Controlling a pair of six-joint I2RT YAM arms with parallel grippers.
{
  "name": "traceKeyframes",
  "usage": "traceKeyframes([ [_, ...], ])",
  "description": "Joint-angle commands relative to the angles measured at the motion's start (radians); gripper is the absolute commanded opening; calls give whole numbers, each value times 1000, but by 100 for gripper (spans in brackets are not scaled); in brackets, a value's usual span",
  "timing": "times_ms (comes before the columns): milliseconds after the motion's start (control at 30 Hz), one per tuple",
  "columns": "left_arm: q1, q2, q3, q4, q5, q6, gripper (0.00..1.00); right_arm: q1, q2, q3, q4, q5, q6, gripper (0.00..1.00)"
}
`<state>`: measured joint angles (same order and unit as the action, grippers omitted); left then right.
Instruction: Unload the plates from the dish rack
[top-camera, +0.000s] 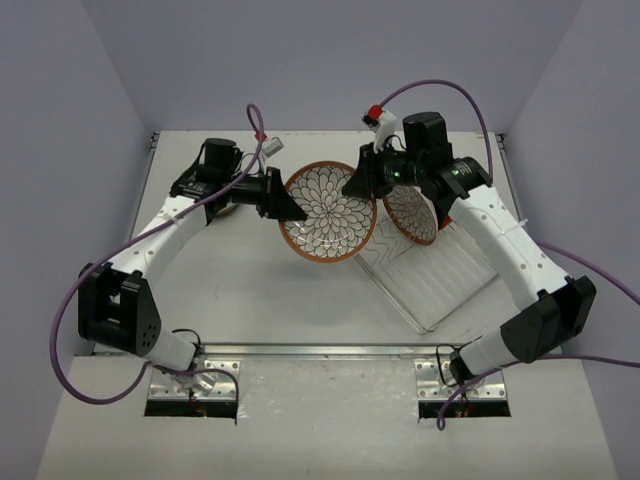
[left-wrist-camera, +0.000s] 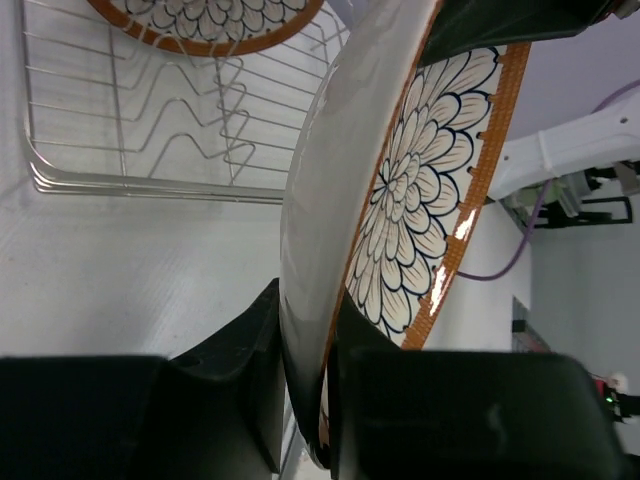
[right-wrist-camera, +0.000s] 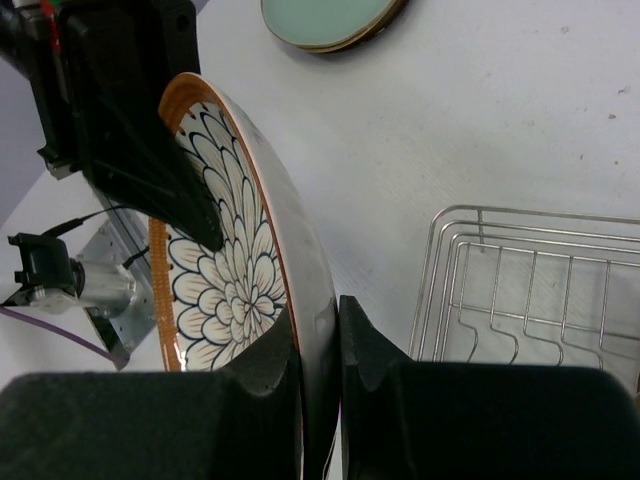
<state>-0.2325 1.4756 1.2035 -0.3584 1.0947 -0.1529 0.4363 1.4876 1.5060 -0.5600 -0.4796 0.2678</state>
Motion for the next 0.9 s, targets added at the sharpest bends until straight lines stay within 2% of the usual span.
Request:
traceKeyframes([
  [0, 18, 4, 8, 116, 133, -64, 0, -9, -44, 15, 146, -64, 91, 1],
  [67, 52, 3, -13, 152, 154, -104, 0, -11, -44, 11, 144, -64, 97, 8],
  [100, 71, 1, -22, 181, 164, -137, 0, -11, -44, 8, 144, -59, 99, 19],
  [167, 146, 0, -39, 207, 170, -168, 0, -17, -49, -1, 143, -42, 106, 62],
  [200, 175, 2, -39, 212, 171, -179, 0, -20, -50, -2, 143, -30, 108, 69],
  [233, 205, 10, -37, 206, 167, -182, 0, -23, -54, -4, 142, -16, 108, 89],
  [267, 246, 21, -25, 174, 152, -169, 0, -31, -61, -6, 139, 0, 108, 94],
  [333, 363, 65, 35, 77, 118, -111, 0, -65, -73, -9, 135, 38, 105, 99],
  [400, 427, 116, 88, -10, 50, -56, 0, -88, -79, -7, 120, 82, 88, 99],
  [467, 486, 155, 173, -112, -84, 13, 0, -104, -90, -13, 98, 121, 64, 99],
  [500, 492, 178, 209, -141, -98, 19, 0, -105, -92, -19, 97, 149, 49, 99],
  [567, 541, 249, 284, -179, -222, 53, 0, -107, -114, -47, 87, 209, -2, 99],
  [633, 580, 314, 332, -205, -279, 53, 0, -109, -138, -84, 83, 253, -38, 99],
  [867, 668, 524, 488, -248, -265, -6, 0, -116, -202, -166, 82, 302, -90, 99],
])
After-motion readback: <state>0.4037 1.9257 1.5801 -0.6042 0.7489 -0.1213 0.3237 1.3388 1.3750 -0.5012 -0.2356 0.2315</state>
